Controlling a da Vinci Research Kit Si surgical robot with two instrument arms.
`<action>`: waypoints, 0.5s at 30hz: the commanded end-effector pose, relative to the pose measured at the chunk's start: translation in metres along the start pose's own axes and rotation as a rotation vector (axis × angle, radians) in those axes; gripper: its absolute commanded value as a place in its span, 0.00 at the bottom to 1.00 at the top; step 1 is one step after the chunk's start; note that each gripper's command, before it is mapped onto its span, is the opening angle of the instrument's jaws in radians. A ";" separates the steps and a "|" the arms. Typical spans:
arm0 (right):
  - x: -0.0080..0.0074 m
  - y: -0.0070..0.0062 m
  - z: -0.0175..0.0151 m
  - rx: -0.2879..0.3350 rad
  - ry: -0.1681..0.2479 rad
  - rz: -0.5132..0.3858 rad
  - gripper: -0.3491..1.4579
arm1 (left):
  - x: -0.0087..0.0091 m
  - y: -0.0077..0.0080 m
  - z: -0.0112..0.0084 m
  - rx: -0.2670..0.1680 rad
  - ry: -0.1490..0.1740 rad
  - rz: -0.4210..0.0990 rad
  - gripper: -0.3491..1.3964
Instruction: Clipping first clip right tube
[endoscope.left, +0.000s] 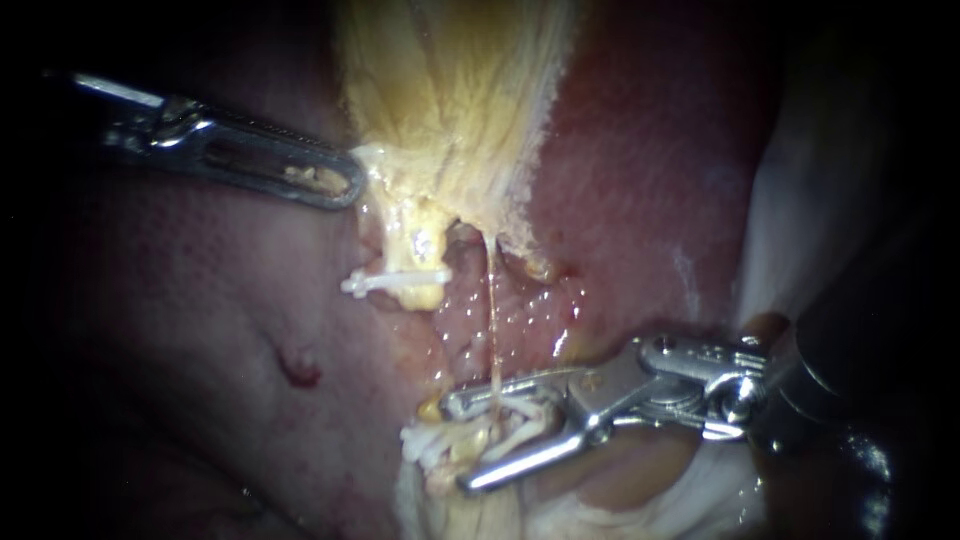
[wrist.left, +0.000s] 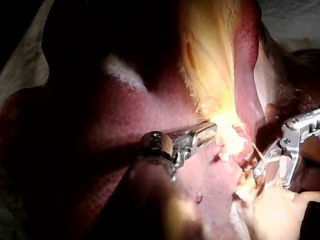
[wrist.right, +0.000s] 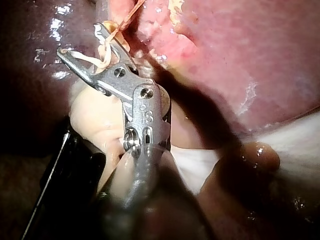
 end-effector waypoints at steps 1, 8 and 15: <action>0.0000 0.0000 0.0000 0.000 -0.002 0.000 0.47 | 0.0000 0.0000 0.0000 0.000 0.000 0.000 0.00; -0.0001 0.0004 -0.0002 -0.003 0.000 0.000 0.46 | 0.0000 0.0000 0.0000 0.000 0.000 0.000 0.00; -0.0005 0.0013 -0.0010 -0.002 -0.001 0.000 0.38 | 0.0000 0.0001 0.0001 0.000 0.000 0.000 0.00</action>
